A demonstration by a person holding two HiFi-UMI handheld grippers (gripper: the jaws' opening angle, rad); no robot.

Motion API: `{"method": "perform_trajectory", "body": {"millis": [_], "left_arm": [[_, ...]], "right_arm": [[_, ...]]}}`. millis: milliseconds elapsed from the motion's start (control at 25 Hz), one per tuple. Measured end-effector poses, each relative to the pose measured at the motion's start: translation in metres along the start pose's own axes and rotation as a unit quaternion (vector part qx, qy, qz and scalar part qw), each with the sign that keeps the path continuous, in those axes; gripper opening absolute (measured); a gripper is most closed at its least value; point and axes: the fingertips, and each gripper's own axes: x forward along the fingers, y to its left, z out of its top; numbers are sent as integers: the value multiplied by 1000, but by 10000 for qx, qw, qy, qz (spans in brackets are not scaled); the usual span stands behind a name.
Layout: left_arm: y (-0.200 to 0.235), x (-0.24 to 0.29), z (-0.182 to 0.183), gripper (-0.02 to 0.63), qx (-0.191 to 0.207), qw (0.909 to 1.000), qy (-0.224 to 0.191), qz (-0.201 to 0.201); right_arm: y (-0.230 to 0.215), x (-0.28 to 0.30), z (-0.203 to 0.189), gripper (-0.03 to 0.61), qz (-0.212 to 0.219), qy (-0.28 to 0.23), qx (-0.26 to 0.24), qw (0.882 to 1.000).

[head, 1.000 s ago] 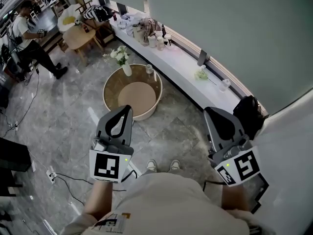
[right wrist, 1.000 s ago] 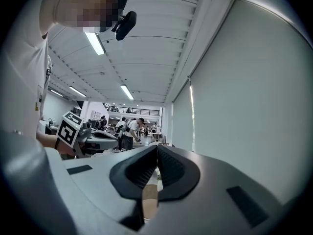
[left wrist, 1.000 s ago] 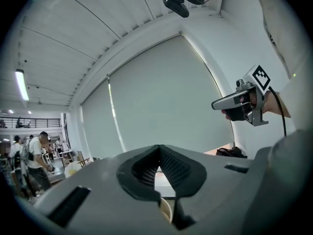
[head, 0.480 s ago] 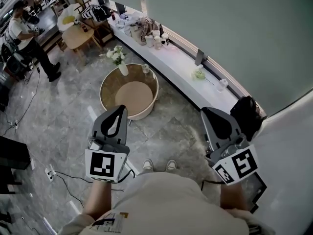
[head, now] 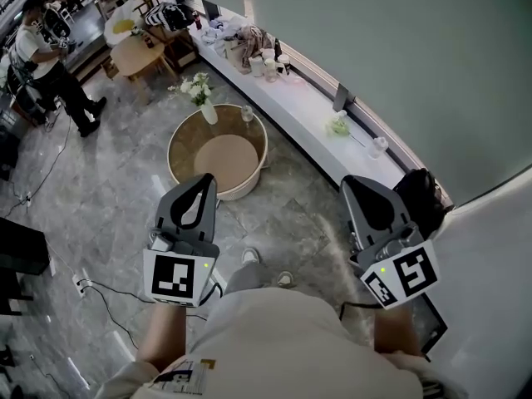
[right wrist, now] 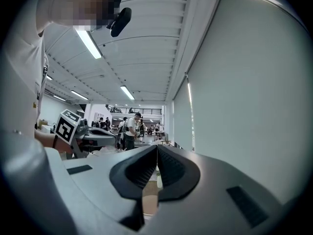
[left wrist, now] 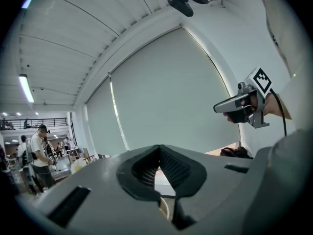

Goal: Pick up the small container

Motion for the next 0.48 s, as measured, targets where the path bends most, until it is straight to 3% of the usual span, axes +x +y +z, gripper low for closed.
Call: {"method": "perform_trajectory", "body": {"millis": [480], "left_arm": [[24,42,-25,8,-184,9997,-96,120]], "right_arm": [[-23,47,-29,8,46,23,91,9999]]}}
